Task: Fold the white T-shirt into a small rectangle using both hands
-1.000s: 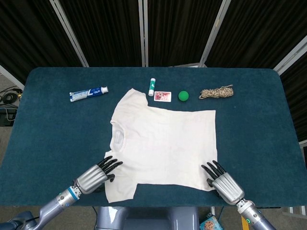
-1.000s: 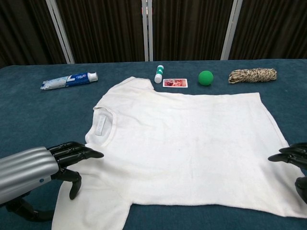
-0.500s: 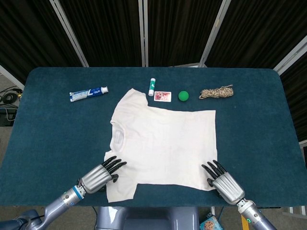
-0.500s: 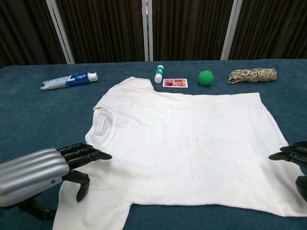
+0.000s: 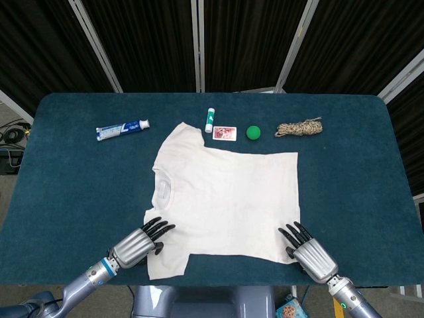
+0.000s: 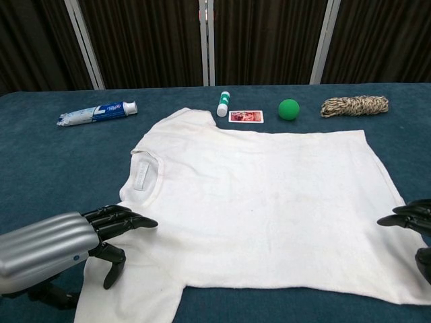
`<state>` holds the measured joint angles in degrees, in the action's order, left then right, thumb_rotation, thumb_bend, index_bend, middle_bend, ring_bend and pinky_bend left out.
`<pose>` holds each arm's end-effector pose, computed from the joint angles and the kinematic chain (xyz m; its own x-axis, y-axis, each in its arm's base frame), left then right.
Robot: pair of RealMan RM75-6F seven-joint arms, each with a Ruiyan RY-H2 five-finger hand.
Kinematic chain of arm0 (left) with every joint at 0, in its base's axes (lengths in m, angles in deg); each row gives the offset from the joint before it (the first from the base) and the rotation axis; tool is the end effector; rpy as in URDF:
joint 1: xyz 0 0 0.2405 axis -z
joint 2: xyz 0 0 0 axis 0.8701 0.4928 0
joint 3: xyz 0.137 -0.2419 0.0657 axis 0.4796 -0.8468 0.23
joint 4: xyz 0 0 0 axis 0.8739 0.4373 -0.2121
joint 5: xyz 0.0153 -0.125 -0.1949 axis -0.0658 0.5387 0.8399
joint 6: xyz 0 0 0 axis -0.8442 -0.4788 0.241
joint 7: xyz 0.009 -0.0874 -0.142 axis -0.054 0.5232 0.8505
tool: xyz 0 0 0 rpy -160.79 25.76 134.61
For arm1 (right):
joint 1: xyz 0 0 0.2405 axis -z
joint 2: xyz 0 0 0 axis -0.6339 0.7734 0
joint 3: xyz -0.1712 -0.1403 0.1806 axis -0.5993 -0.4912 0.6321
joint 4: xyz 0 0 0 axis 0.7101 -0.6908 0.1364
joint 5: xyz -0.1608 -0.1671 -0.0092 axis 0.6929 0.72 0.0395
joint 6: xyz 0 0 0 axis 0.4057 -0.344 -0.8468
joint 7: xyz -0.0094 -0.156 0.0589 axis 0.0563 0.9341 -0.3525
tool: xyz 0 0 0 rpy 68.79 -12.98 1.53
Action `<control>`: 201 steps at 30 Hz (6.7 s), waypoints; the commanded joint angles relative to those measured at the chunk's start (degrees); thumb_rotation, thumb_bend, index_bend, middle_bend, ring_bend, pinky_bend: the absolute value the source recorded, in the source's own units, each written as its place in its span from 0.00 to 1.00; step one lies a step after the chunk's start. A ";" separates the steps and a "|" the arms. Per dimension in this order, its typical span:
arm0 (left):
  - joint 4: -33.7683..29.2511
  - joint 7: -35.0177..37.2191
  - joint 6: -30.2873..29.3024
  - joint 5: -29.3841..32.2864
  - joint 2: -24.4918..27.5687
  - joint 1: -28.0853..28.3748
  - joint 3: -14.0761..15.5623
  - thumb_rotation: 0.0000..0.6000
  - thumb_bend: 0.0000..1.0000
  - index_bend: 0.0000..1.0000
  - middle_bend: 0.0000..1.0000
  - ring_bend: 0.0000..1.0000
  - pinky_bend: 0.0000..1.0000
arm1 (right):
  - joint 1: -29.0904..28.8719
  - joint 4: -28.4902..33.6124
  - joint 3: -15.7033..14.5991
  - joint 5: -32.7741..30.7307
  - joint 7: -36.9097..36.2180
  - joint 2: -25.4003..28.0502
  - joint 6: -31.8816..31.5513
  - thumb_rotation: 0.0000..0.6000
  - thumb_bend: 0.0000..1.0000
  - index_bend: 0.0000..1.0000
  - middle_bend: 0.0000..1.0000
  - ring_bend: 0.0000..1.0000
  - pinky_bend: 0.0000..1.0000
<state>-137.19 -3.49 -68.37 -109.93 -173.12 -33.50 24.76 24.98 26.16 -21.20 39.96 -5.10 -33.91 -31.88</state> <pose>-0.2585 0.2298 -0.1052 0.5523 0.2986 0.7783 0.6686 -0.7163 -0.1997 -0.3327 -0.1917 -0.0166 0.6478 -0.1784 0.7407 -0.6854 -0.5609 0.4643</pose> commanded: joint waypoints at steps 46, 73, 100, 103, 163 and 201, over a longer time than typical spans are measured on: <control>-16.93 2.74 -1.07 -3.69 13.15 0.55 7.06 1.00 0.54 0.72 0.00 0.00 0.00 | -2.69 9.23 -4.99 10.67 0.30 8.78 -3.14 1.00 0.43 0.75 0.12 0.00 0.00; -21.46 5.12 -1.92 -8.33 19.09 0.11 11.88 1.00 0.54 0.74 0.00 0.00 0.00 | -2.67 13.29 -8.02 16.06 1.55 12.75 -3.70 1.00 0.43 0.75 0.12 0.00 0.00; -19.78 10.64 -4.31 -10.75 19.24 -1.80 14.15 1.00 0.54 0.74 0.00 0.00 0.00 | -1.52 13.54 -9.53 19.56 1.00 14.37 -5.56 1.00 0.44 0.76 0.13 0.00 0.00; -19.88 11.15 -3.96 -11.01 19.20 -1.71 14.49 1.00 0.54 0.74 0.00 0.00 0.00 | -1.45 13.67 -9.66 19.95 1.16 14.52 -5.61 1.00 0.44 0.76 0.13 0.00 0.00; -18.29 -1.64 17.82 28.12 12.46 11.06 -17.51 1.00 0.54 0.74 0.00 0.00 0.00 | -15.81 9.73 11.81 -14.65 -5.94 10.93 20.61 1.00 0.44 0.76 0.12 0.00 0.00; -6.00 0.53 23.49 37.47 6.35 17.61 -24.36 1.00 0.54 0.75 0.00 0.00 0.00 | -22.96 -2.71 16.38 -25.97 -5.80 2.75 31.00 1.00 0.45 0.76 0.12 0.00 0.00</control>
<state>-143.32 -3.06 -44.88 -72.44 -166.69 -15.95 0.43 2.12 23.60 -4.88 14.09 -10.86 -31.04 -0.99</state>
